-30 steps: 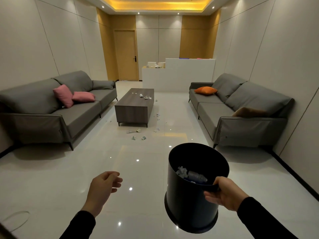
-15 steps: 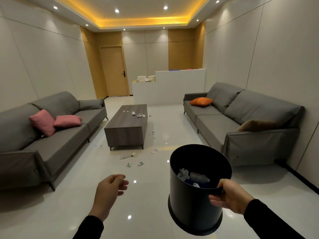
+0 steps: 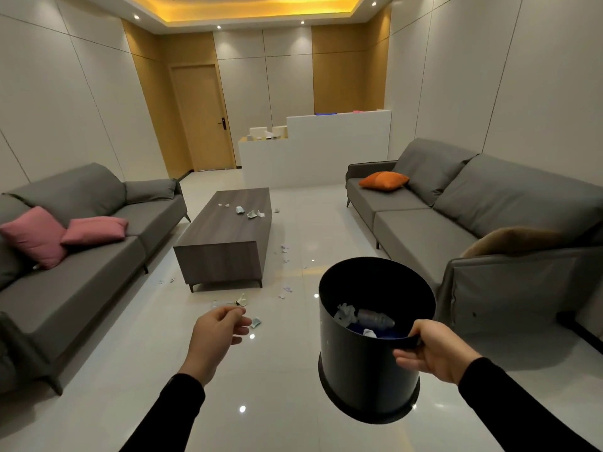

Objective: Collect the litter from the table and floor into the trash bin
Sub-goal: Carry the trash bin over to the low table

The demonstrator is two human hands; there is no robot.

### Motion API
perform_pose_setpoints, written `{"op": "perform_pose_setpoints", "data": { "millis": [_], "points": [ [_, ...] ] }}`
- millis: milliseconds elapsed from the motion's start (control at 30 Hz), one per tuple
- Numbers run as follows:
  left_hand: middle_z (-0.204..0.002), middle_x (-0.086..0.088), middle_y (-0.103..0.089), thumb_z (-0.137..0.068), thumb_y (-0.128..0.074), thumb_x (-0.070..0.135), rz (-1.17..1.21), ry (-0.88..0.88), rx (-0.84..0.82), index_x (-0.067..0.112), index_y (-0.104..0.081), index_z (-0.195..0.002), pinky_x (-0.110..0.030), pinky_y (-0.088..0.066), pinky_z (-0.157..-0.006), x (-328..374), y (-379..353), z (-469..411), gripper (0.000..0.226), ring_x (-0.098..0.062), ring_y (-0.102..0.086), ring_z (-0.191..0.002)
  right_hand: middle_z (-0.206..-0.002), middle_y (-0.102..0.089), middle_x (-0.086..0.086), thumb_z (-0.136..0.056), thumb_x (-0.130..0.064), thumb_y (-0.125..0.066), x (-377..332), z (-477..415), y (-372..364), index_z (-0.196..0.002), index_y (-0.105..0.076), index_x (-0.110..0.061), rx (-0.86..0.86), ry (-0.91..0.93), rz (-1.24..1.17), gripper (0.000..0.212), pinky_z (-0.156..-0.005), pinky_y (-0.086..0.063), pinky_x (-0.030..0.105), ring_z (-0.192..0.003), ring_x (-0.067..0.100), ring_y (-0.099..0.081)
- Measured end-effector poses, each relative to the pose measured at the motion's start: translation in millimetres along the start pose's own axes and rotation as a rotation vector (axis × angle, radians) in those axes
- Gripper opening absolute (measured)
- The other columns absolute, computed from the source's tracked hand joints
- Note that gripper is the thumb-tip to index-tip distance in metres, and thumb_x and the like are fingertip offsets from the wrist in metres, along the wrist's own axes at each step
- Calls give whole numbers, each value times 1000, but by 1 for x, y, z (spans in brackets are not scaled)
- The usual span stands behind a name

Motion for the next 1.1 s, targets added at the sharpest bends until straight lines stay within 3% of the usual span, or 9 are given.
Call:
{"op": "perform_pose_setpoints", "data": {
  "millis": [167,667,900,1100],
  "points": [
    [-82,-13,-71,-92,-50,14,7,43,33,9,-67,-89,-30,-53,-63,8,-57,-95,19,-23,-64,-73,-74,-61,24,-87,-1,-31,-70,-104,-4,-113,-41,1,-22,4,49,27,-38,-53,29,-39,25,-65],
    [-82,-11,-71,-93,-48,15,35,81,28,14,-67,-88,-30,-54,-65,1,-169,-421,20,-23,-65,-76,-73,-57,24,-85,0,-29,-241,-392,-65,-129,-37,2,-18,-57,23,44,-36,-53,30,-35,25,-63],
    [-74,-10,-71,-89,-50,9,70,103,-5,8,-67,-88,-27,-50,-56,13,-213,-605,17,-17,-61,-62,-76,-58,22,-84,1,-33,-331,-523,-116,-91,-50,-1,-20,-53,32,19,-38,-53,27,-38,23,-63],
    [-64,-2,-71,-87,-52,10,74,122,18,11,-68,-82,-24,-51,-52,17,-242,-709,18,-10,-61,-55,-75,-60,20,-81,1,-34,-392,-623,-149,-88,-53,0,-63,-74,83,20,-39,-54,27,-37,21,-63]
  ]
}}
Point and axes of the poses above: each hand's wrist, its own z-axis away from the middle knuckle, its own y-axis out of the back of the hand, x = y × z, the point moved 8 cm from there along -z, towards the middle knuckle
